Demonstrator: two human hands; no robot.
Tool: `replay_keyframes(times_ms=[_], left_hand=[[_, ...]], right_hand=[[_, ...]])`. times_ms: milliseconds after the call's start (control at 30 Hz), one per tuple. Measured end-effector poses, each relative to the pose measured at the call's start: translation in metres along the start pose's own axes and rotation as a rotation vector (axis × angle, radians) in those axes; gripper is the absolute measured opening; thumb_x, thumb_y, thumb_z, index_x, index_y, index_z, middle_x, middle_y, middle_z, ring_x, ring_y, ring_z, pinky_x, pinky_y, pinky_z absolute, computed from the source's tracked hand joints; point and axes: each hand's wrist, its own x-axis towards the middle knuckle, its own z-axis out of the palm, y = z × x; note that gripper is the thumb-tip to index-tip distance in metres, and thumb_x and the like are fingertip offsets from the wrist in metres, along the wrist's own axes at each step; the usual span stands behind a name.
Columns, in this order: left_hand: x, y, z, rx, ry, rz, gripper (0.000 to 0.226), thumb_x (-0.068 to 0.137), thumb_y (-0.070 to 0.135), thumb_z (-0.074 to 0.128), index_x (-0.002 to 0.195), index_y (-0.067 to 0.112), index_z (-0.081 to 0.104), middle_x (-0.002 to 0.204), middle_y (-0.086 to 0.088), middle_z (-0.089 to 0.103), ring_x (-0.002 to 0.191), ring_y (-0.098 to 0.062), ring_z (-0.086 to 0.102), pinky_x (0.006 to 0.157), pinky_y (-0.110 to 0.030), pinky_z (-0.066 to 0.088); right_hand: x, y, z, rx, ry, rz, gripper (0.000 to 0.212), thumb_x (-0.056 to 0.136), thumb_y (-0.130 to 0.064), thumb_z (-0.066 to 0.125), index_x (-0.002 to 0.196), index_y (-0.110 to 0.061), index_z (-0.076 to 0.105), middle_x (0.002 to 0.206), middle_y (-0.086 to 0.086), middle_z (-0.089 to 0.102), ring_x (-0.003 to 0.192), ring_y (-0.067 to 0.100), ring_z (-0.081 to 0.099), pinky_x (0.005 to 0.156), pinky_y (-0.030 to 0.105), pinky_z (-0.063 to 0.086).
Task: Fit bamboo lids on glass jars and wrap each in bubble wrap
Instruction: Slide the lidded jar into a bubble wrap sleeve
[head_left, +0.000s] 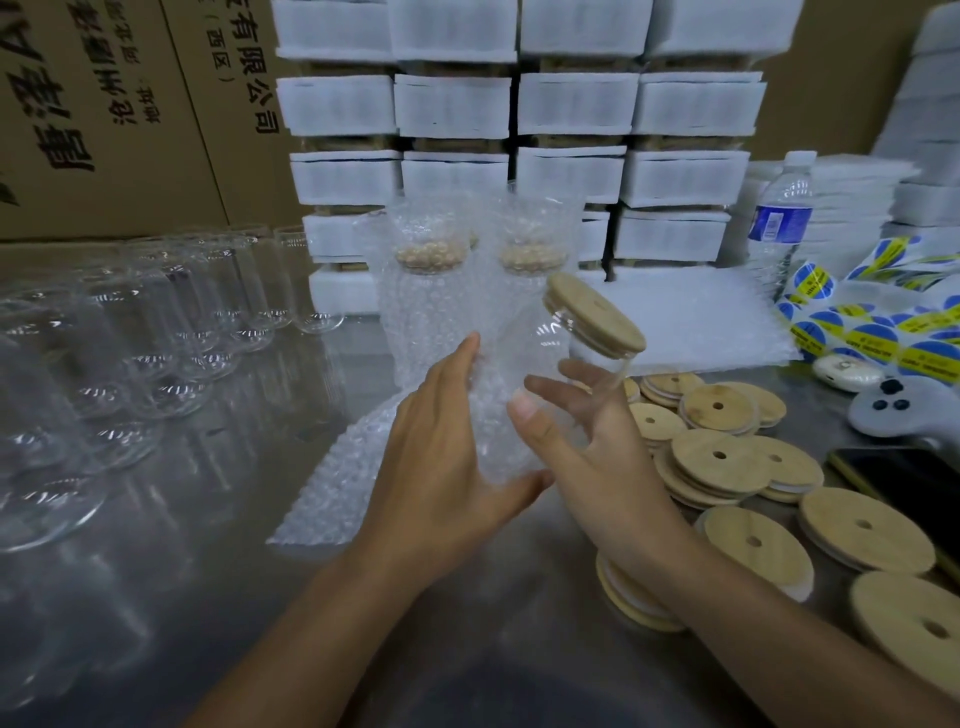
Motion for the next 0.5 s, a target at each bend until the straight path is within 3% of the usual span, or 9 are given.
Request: replay_keyframes(times_ms=[100,233,300,367,433,500], left_hand=[[0.0,0.002,-0.001,-0.024,0.05,-0.006,0.1,0.064,0.059,0.068,0.146,0.036,0.014,0.144,0.012,0.033,0.131,-0.002,0.034,0.101,-0.017,0.03],[0.004,0.001,-0.005,-0.124,0.128,-0.074,0.102,0.062,0.059,0.072,0.146,0.03,0.022,0.143,0.007,0.042,0.128,-0.008,0.045,0.101,-0.029,0.044],[0.006,0.002,-0.007,-0.161,0.18,-0.102,0.101,0.057,0.062,0.07,0.142,0.03,0.026,0.137,0.006,0.046,0.122,-0.004,0.047,0.095,-0.012,0.041],[0.008,0.005,-0.01,-0.22,0.214,-0.111,0.099,0.057,0.063,0.07,0.141,0.028,0.029,0.131,0.009,0.049,0.116,0.0,0.048,0.088,0.0,0.035],[0.009,0.007,-0.013,-0.334,0.238,-0.114,0.093,0.058,0.058,0.074,0.137,0.026,0.036,0.124,0.016,0.053,0.113,0.003,0.052,0.085,-0.001,0.037],[0.011,0.008,-0.016,-0.449,0.247,-0.118,0.086,0.059,0.052,0.078,0.132,0.025,0.043,0.118,0.019,0.058,0.11,0.004,0.056,0.083,-0.004,0.041]], right_hand=[[0.002,0.001,-0.001,-0.087,-0.057,-0.026,0.084,0.05,-0.071,0.059,0.123,-0.034,0.04,0.115,-0.02,0.056,0.1,-0.023,0.05,0.078,0.004,0.045],[0.002,-0.003,-0.006,-0.358,-0.06,-0.136,0.078,0.063,-0.082,0.041,0.126,-0.035,0.051,0.123,-0.013,0.044,0.12,-0.004,0.039,0.1,0.011,0.03],[0.001,-0.006,-0.008,-0.483,-0.045,-0.166,0.079,0.069,-0.086,0.029,0.126,-0.038,0.054,0.125,-0.013,0.034,0.123,0.0,0.027,0.106,0.02,0.024],[0.0,-0.009,-0.009,-0.512,-0.046,-0.167,0.07,0.07,-0.083,0.025,0.122,-0.046,0.052,0.13,-0.016,0.025,0.123,-0.008,0.018,0.105,0.023,0.021],[0.001,-0.013,-0.009,-0.407,-0.088,-0.144,0.053,0.072,-0.082,0.031,0.115,-0.056,0.048,0.138,-0.021,0.021,0.123,-0.017,0.019,0.101,0.015,0.021],[0.001,-0.015,-0.01,-0.303,-0.14,-0.151,0.054,0.072,-0.072,0.037,0.122,-0.054,0.047,0.139,-0.025,0.034,0.118,-0.029,0.023,0.099,0.008,0.026]])
